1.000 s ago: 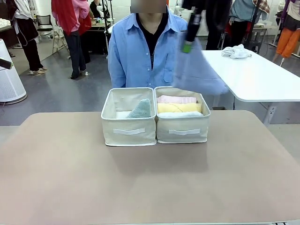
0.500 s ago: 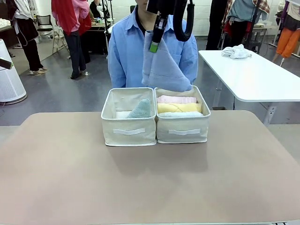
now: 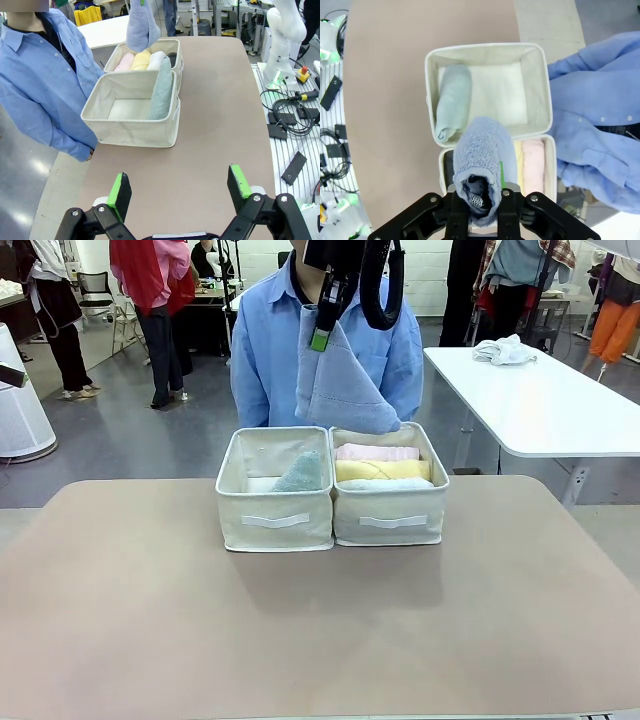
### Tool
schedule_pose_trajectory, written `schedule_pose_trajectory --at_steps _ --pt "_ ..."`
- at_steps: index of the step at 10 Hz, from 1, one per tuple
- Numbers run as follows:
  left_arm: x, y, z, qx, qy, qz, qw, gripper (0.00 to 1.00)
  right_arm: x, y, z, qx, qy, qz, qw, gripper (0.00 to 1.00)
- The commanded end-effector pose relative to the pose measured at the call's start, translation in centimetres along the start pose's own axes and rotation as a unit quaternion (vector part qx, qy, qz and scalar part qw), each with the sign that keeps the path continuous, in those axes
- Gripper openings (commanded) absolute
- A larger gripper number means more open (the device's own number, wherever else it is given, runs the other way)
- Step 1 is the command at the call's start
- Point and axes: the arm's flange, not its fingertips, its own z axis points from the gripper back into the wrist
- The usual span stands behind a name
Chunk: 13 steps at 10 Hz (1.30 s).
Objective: Sort the towels based on their folding style.
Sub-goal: Pick up another triangle-folded towel from the table and place it in the left Fabric basket.
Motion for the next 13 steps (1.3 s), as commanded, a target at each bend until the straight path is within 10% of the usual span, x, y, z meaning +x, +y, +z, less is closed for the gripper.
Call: schedule_pose_trajectory --at_steps 1,13 --pt "0.1 -0.1 0.1 0.001 -0.002 -0.002 1.000 1.00 -0.2 0.3 0.3 0.001 0.000 -0.002 1.000 0.18" --pt "0.1 -0.1 0.1 0.001 -0.002 -0.002 1.000 1.00 10.0 0.0 -8.4 0.003 -0.073 0.102 0.992 0.18"
